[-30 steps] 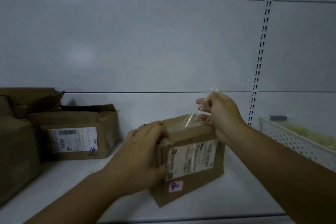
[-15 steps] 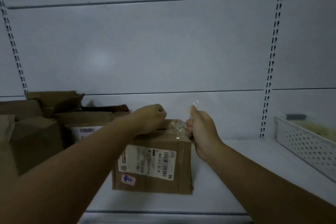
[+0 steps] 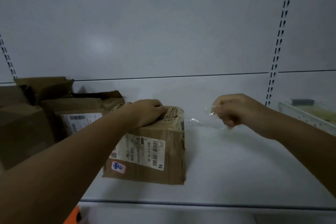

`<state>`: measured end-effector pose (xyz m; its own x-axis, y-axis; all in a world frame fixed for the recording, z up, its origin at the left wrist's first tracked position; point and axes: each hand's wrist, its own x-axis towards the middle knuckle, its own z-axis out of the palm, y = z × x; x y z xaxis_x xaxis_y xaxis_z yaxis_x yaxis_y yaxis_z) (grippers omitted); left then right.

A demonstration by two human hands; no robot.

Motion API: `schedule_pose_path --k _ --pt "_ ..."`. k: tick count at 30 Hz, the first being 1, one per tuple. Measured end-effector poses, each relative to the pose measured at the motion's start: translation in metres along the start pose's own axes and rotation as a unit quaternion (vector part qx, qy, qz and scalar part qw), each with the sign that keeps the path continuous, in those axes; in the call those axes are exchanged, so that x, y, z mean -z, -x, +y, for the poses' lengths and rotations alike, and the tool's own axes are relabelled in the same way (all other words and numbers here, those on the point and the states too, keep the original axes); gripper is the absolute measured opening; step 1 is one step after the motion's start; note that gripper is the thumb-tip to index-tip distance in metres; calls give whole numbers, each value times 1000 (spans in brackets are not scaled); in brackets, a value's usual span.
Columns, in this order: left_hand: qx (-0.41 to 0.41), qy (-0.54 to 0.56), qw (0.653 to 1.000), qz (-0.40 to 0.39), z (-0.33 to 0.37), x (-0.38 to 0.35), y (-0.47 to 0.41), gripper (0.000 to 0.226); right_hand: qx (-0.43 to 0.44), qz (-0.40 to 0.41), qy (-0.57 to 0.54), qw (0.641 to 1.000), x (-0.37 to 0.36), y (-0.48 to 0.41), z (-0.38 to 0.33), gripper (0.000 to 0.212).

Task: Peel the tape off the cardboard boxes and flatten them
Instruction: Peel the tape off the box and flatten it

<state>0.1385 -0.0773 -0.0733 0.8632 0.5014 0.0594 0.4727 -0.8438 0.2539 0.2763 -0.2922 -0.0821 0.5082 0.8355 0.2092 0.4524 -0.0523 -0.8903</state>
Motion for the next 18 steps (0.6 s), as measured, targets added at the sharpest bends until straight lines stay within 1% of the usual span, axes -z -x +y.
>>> schedule_pose_path --k 1,2,3,5,6,8,11,12,13,14,15,16,18 --pt "2 -3 1000 4 0 0 0 41 28 35 6 999 2 -1 -1 19" --pt "5 -5 1000 6 1 -1 1 40 44 53 -12 998 6 -2 -2 17" --pt "7 -3 1000 8 2 -1 1 40 52 46 -47 996 12 -2 -3 16" --pt "7 8 1000 12 4 -1 3 41 51 -20 -116 992 25 -1 -6 13" --pt "7 15 1000 15 5 -1 3 41 45 -45 -131 989 32 -1 -8 20" --pt "8 23 1000 20 7 0 6 40 46 -69 -143 986 44 -1 -12 42" --pt "5 38 999 33 7 0 7 43 118 -33 -193 974 45 -1 -29 55" --pt "1 43 998 36 6 -1 6 43 154 -9 -182 971 39 1 -33 58" --pt "-3 47 998 39 6 -1 6 44 194 22 -147 970 30 4 -35 57" --pt "-7 49 998 40 5 -1 4 44 233 59 -80 967 18 10 -36 56" --pt "-8 50 998 41 4 -1 3 44 265 95 17 959 4 16 -36 61" --pt "-8 52 998 41 4 -1 2 44 284 120 123 943 -13 22 -35 68" --pt "-8 55 998 40 2 -2 0 45 302 143 303 892 -42 33 -30 84"
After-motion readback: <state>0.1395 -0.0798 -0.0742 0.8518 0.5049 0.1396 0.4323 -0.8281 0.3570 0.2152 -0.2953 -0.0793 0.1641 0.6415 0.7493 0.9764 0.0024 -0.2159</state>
